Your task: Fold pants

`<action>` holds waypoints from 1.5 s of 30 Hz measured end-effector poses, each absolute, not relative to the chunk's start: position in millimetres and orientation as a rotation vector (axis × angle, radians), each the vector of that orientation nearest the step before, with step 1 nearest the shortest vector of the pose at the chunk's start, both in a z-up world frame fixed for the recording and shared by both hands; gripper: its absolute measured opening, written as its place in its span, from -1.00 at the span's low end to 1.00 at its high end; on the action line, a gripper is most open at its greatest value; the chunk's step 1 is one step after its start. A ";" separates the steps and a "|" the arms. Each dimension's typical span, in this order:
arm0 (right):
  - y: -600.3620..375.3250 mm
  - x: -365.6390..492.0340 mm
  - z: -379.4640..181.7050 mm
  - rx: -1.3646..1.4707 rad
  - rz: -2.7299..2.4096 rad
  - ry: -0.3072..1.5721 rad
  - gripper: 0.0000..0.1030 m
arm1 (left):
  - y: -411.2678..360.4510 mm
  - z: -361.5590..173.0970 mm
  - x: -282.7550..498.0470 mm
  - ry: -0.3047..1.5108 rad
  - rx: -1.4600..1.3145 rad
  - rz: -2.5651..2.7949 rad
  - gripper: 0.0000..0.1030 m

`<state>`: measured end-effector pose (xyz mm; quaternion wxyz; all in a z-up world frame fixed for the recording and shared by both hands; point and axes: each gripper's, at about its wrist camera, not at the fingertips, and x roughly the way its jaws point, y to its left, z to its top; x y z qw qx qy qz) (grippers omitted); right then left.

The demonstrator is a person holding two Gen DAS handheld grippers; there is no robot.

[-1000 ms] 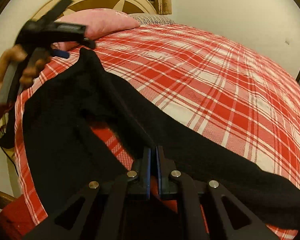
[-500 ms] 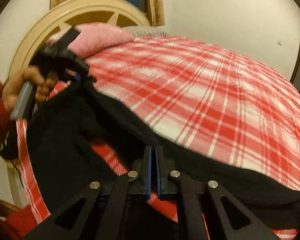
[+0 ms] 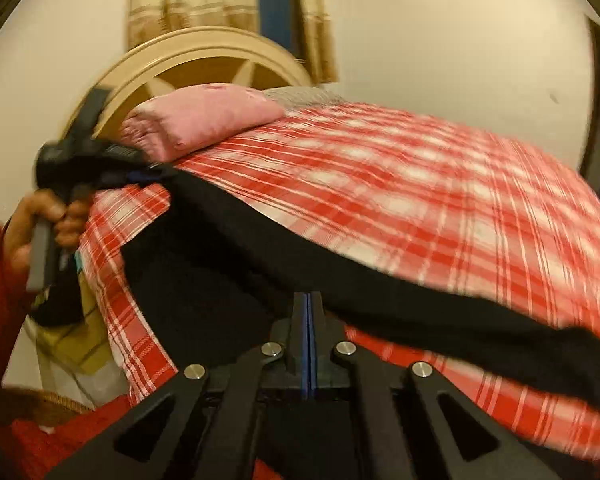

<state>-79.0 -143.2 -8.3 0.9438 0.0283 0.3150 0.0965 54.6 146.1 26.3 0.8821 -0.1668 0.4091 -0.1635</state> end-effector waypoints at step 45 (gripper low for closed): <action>-298.9 2.9 -93.8 0.904 0.011 0.670 -0.93 | 163.8 -41.2 44.8 0.921 -0.518 -0.356 0.33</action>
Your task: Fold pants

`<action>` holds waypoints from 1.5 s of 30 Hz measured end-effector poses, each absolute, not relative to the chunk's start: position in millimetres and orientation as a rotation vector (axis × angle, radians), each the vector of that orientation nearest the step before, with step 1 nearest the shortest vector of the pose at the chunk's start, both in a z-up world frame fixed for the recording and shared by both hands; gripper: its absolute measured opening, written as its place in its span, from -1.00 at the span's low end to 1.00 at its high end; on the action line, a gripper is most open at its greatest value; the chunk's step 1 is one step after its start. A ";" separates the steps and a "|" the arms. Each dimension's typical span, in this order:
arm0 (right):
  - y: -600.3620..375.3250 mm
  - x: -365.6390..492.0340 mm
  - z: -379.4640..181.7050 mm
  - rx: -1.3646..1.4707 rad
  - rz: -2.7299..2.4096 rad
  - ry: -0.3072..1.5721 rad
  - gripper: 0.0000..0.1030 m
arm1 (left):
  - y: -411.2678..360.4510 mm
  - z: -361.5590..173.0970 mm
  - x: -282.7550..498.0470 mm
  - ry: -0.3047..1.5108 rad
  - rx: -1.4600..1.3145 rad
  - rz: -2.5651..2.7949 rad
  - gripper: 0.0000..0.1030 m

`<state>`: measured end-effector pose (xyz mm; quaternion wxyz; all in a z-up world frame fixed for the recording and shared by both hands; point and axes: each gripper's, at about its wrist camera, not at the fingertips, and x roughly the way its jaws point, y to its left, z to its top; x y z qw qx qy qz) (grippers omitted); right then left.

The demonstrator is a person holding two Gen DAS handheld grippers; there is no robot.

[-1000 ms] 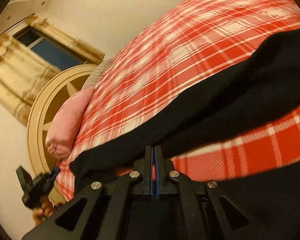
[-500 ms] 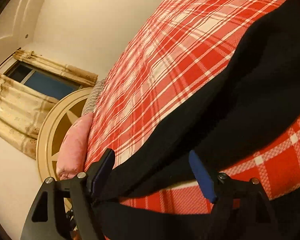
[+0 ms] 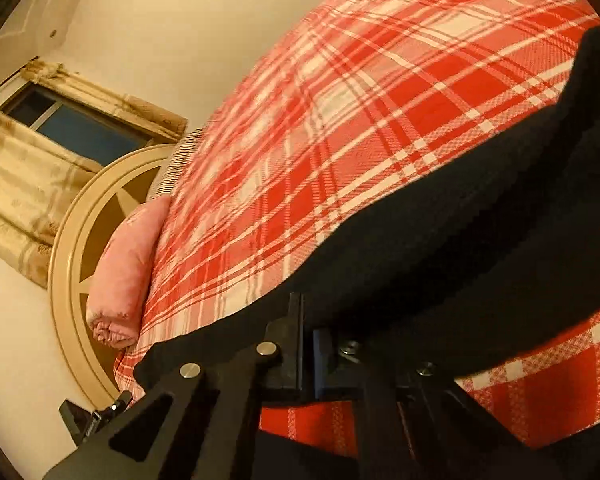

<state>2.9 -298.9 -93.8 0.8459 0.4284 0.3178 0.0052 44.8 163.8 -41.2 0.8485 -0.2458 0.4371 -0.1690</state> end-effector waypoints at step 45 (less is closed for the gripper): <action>-215.4 -152.5 -35.6 0.625 0.236 0.635 -0.93 | 214.8 -32.5 24.1 0.930 -0.554 -0.353 -0.78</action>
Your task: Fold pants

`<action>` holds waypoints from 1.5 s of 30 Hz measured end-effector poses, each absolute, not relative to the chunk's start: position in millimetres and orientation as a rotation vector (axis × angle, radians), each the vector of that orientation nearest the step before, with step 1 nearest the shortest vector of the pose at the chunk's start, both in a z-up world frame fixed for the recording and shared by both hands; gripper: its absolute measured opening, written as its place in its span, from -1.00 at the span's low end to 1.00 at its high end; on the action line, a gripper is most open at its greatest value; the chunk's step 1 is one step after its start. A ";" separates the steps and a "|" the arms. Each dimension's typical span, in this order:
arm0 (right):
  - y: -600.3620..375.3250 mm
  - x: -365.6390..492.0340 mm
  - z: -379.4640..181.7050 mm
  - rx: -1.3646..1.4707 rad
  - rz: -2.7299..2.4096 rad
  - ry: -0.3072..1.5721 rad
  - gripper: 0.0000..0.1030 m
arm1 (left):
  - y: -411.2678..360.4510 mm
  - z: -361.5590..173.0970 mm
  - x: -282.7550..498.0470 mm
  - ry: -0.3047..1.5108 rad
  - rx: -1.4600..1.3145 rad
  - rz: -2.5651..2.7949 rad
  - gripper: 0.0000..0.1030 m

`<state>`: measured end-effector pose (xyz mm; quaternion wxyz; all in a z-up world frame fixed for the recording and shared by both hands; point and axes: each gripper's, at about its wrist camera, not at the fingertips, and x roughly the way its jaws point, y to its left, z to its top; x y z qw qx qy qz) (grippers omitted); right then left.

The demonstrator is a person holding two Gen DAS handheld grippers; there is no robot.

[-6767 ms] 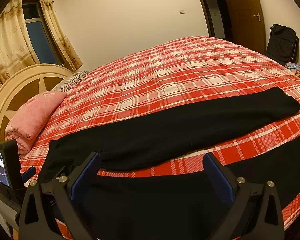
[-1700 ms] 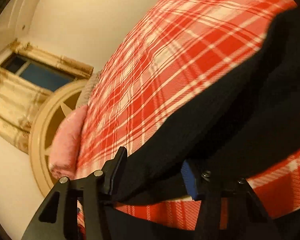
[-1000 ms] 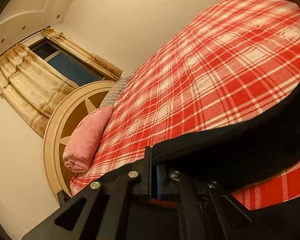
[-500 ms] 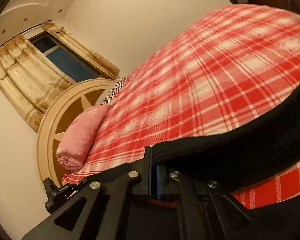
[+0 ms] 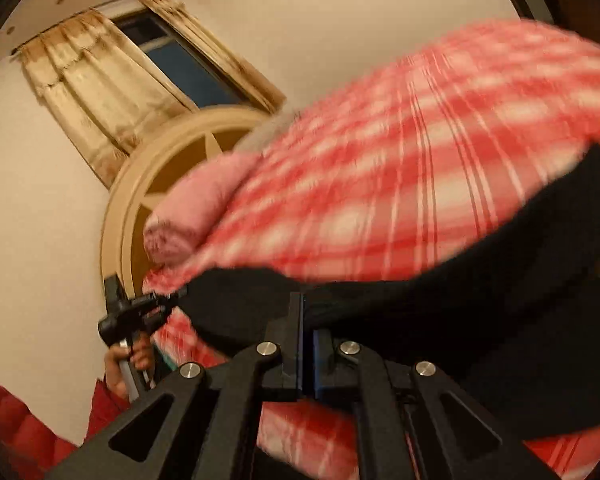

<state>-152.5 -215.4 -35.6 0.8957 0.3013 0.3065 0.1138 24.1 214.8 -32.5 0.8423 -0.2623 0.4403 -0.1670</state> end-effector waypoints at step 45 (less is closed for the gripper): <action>-97.8 32.7 -91.6 0.432 0.623 0.958 0.37 | 149.6 -67.0 1.9 0.786 -0.041 -0.007 0.02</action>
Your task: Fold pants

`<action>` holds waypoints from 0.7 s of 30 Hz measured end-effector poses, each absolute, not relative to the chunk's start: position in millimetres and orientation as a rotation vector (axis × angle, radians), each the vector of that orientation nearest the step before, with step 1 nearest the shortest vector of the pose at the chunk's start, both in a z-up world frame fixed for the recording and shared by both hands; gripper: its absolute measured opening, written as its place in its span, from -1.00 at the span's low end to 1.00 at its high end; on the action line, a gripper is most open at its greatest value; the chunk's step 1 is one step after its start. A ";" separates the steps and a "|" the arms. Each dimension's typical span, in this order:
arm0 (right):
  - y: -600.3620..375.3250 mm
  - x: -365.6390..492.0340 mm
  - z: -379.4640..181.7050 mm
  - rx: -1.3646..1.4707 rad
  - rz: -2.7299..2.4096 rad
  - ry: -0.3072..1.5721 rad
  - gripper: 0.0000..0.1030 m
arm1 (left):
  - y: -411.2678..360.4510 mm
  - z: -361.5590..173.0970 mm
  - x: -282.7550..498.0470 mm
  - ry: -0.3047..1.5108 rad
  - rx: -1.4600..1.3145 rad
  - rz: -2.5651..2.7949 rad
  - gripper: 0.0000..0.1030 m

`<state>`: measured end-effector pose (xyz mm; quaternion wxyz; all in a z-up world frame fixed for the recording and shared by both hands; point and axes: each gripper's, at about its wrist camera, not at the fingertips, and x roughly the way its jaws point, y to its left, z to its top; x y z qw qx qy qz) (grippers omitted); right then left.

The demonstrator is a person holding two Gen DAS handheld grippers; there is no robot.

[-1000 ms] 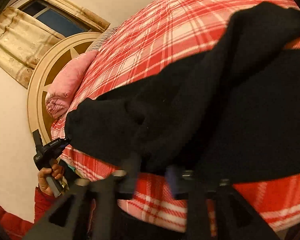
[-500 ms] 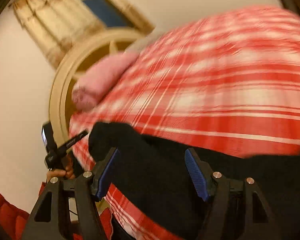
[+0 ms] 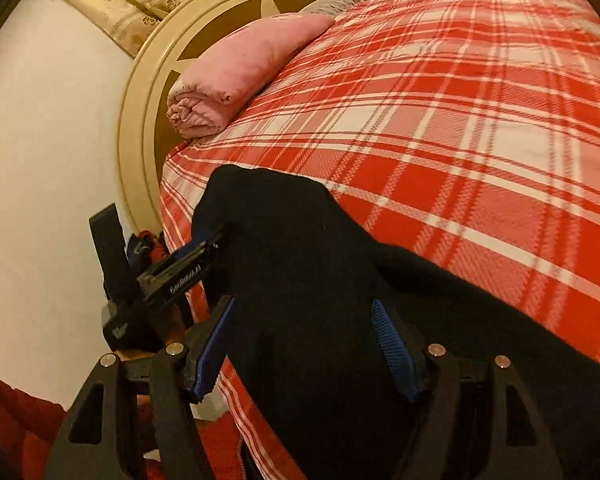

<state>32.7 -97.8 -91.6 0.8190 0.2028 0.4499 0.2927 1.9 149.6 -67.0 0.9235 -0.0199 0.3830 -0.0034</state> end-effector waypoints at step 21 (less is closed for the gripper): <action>-101.0 42.9 -88.9 0.507 0.595 0.894 0.50 | 151.1 -67.4 4.2 0.805 -0.053 -0.021 0.05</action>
